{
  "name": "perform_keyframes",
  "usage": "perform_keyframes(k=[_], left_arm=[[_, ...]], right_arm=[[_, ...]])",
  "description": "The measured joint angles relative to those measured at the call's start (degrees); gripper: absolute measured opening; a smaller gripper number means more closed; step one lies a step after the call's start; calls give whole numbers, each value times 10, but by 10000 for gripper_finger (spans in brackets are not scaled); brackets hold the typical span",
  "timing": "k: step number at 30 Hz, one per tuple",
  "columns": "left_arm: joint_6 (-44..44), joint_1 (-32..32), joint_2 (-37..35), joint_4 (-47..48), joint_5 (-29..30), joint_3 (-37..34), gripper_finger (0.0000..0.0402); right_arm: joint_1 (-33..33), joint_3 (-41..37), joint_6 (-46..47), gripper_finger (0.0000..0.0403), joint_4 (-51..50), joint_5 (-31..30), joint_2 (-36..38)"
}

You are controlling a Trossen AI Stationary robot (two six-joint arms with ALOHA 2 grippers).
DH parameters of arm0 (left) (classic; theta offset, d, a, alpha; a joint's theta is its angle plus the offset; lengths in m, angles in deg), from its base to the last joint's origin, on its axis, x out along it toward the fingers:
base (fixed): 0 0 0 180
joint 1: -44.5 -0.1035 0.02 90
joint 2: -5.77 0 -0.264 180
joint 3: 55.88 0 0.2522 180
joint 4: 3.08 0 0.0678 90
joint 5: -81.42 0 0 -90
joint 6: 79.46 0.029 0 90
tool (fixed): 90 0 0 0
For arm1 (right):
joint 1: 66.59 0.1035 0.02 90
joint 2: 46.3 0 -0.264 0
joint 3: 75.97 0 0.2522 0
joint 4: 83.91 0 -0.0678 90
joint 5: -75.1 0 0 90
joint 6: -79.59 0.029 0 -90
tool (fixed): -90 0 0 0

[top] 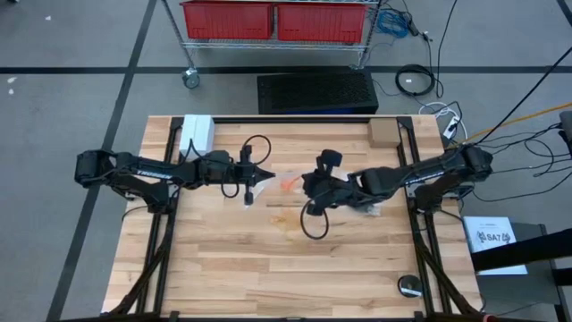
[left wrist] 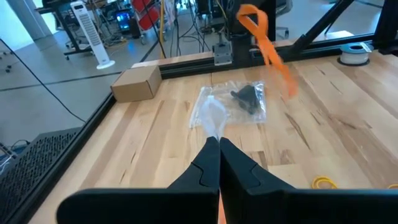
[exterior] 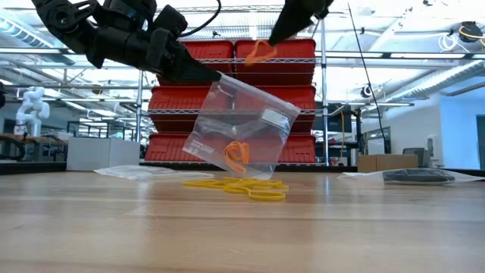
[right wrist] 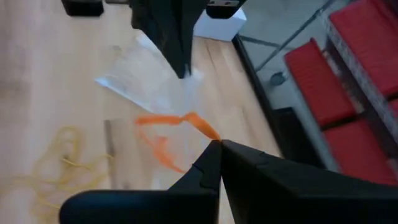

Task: Sort rubber bands
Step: Put the orange rubber band into the transparent zip bag

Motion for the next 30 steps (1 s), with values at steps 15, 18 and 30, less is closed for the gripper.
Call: perform_keyframes(k=[15,18,30], left_arm=[[-11,0,0,-5,-3,0,0],[-13,0,0,-5,-9,0,0],[-14,0,0,-5,-9,0,0]], right_arm=[[-32,1,-114,0,-15,-59,-43],[-37,1,-137,0,-1,-90,-57],[-39,1,-148,0,23,-122,-61]])
